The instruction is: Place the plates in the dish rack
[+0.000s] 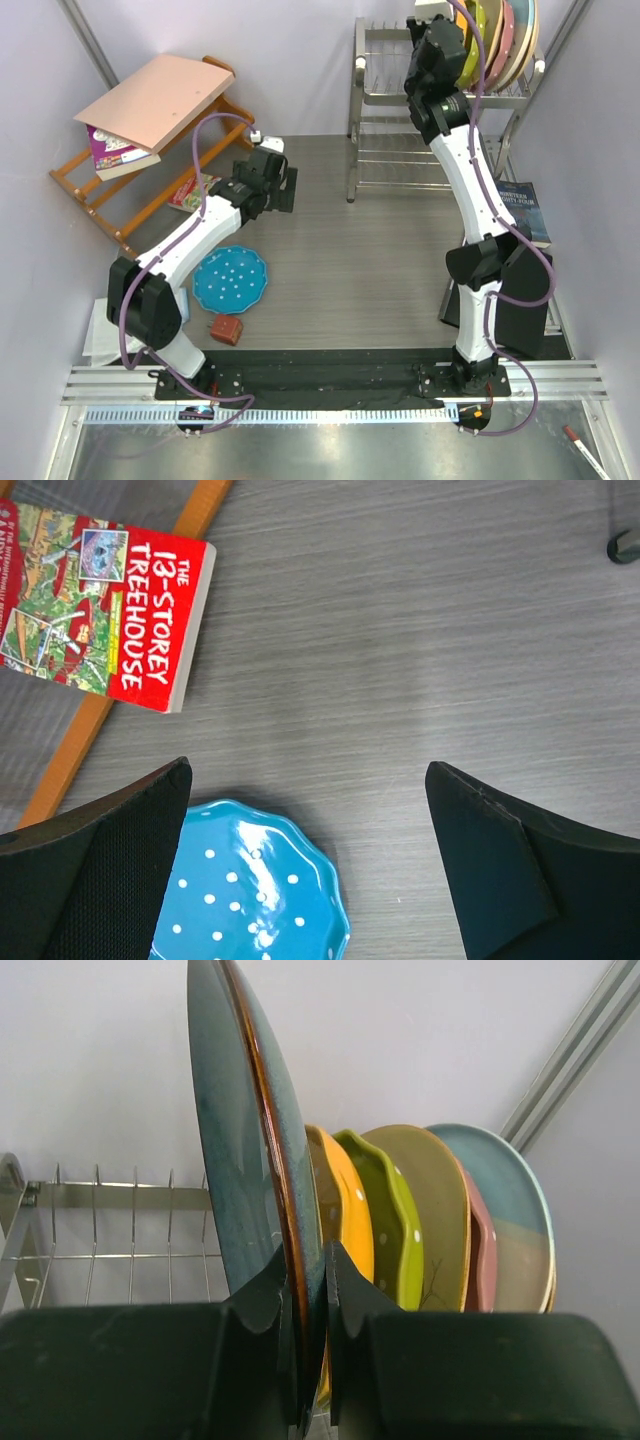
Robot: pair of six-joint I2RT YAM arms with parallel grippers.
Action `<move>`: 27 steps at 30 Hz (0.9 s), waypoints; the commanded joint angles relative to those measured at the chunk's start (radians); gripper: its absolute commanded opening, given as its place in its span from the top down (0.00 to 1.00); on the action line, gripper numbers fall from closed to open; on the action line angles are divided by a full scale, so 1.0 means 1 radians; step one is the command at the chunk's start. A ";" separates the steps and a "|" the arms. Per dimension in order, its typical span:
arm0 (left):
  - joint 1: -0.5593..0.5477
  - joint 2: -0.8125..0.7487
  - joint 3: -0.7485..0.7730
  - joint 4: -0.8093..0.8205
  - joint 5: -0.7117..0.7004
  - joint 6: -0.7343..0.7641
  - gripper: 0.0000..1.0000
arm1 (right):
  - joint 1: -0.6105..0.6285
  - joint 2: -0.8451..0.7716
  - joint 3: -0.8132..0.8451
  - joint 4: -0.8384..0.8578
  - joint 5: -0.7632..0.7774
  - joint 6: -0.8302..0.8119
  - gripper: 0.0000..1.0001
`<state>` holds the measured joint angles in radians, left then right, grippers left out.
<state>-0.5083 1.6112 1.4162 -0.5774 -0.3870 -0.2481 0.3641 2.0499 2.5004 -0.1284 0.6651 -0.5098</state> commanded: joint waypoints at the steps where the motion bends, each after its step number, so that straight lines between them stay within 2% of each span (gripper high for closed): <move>1: 0.001 0.018 0.030 0.007 -0.036 -0.010 0.01 | -0.011 -0.022 0.078 0.138 -0.007 0.020 0.99; 20: 0.001 0.065 0.049 -0.002 -0.049 -0.014 0.00 | -0.053 0.046 0.044 0.135 0.024 0.050 0.98; 27: -0.004 0.059 0.038 -0.001 -0.050 -0.010 0.01 | -0.068 0.041 0.041 0.159 0.105 0.089 0.99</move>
<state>-0.5091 1.6752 1.4235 -0.5884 -0.4118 -0.2539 0.3248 2.1387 2.5000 -0.1879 0.6724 -0.4534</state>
